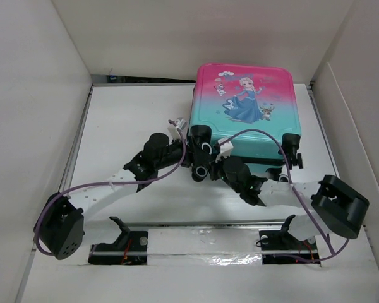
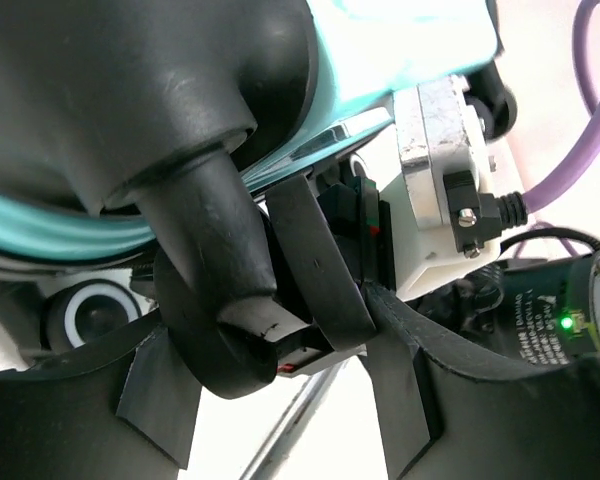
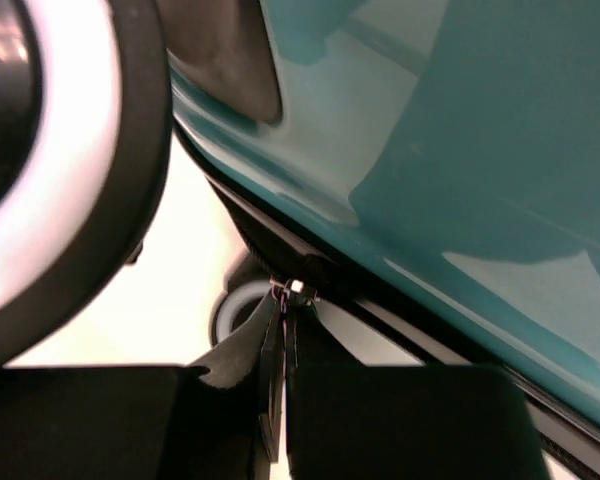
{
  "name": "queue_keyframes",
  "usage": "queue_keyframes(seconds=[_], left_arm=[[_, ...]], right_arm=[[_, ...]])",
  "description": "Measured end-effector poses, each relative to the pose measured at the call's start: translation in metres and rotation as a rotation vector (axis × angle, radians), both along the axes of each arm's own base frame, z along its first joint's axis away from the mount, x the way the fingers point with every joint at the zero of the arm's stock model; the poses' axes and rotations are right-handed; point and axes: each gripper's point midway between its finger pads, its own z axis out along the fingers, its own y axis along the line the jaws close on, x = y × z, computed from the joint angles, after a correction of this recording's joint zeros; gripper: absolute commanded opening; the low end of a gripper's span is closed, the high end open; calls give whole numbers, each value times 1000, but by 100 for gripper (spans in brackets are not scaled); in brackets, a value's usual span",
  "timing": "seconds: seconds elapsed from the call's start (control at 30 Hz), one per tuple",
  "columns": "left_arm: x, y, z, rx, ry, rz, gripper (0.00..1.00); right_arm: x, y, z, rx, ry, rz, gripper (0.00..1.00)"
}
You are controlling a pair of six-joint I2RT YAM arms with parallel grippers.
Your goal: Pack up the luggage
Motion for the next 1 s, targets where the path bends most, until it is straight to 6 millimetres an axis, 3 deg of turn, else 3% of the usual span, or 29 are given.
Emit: queue_keyframes(seconds=[0.17,0.2,0.23,0.33,0.43,0.6,0.7,0.73,0.83,1.0], left_arm=[[5,7,0,1,1,41,0],[4,6,-1,1,2,41,11],[3,6,-1,5,-2,41,44],[-3,8,4,20,-43,50,88],[-5,25,32,4,-131,111,99],[3,70,71,-30,-236,271,94],[3,80,66,-23,-237,298,62],[1,78,59,-15,-227,286,41],[-2,65,41,9,-189,214,13],[-13,18,-3,95,-99,44,8]], right_arm=[[8,14,3,79,-32,19,0],[7,13,3,85,-35,30,0],[5,11,3,87,-38,42,0],[-3,0,7,99,-40,74,0],[-15,-17,7,96,-31,114,0],[-19,-45,7,78,-33,151,0],[-19,-67,8,73,-19,163,0],[-19,-75,9,72,-14,161,0],[-16,-103,10,74,3,118,0],[-17,-115,7,63,26,103,0]])
